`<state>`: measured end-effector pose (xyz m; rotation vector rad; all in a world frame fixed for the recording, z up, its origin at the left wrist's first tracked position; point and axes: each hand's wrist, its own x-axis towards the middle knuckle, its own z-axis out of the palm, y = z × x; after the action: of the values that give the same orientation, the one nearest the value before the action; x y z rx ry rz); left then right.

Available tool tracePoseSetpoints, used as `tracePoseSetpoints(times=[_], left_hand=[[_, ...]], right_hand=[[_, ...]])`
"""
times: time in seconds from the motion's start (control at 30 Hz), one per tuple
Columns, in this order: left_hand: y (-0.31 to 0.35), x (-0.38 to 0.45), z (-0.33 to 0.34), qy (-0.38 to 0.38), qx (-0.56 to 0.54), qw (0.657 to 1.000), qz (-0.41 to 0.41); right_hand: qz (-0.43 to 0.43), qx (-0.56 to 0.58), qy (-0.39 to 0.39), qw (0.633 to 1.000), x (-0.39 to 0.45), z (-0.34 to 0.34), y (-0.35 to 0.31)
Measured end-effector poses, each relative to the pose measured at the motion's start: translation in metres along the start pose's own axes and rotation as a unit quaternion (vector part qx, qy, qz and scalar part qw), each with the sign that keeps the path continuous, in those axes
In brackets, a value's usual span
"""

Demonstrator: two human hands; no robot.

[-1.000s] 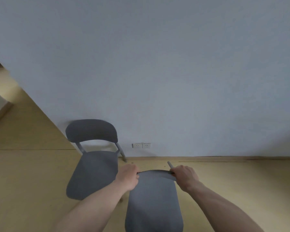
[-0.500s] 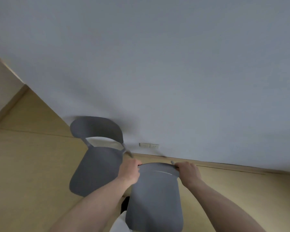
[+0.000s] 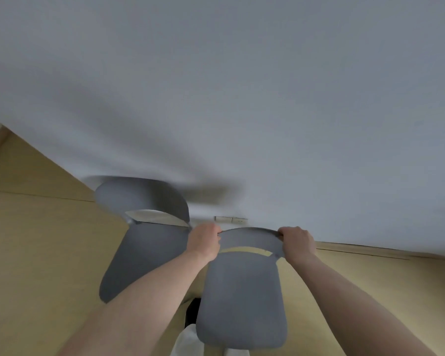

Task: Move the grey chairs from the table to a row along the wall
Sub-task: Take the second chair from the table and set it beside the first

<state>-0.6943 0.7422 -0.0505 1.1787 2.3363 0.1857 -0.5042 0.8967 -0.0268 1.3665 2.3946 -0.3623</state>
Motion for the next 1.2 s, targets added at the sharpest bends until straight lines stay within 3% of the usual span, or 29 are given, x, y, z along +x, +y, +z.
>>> tracePoseSetpoints(times=[0.23, 0.43, 0.67, 0.93, 1.2], left_hand=[[-0.006, 0.059, 0.003, 0.021, -0.003, 1.000, 0.014], [-0.010, 0.095, 0.007, 0.029, -0.011, 0.999, 0.008], [-0.025, 0.121, 0.002, 0.007, 0.006, 1.000, 0.008], [-0.026, 0.137, -0.003, -0.005, 0.034, 0.999, 0.005], [-0.026, 0.140, -0.027, -0.020, 0.078, 0.997, 0.014]], right_hand=[[0.014, 0.004, 0.030, 0.999, 0.056, 0.010, -0.002], [0.045, 0.096, 0.061, 0.993, 0.086, 0.023, 0.001], [0.062, 0.155, 0.054, 0.984, 0.092, 0.037, 0.010], [0.154, 0.182, 0.030, 0.971, 0.115, 0.034, 0.030], [0.124, 0.192, 0.041, 0.973, 0.123, 0.025, 0.034]])
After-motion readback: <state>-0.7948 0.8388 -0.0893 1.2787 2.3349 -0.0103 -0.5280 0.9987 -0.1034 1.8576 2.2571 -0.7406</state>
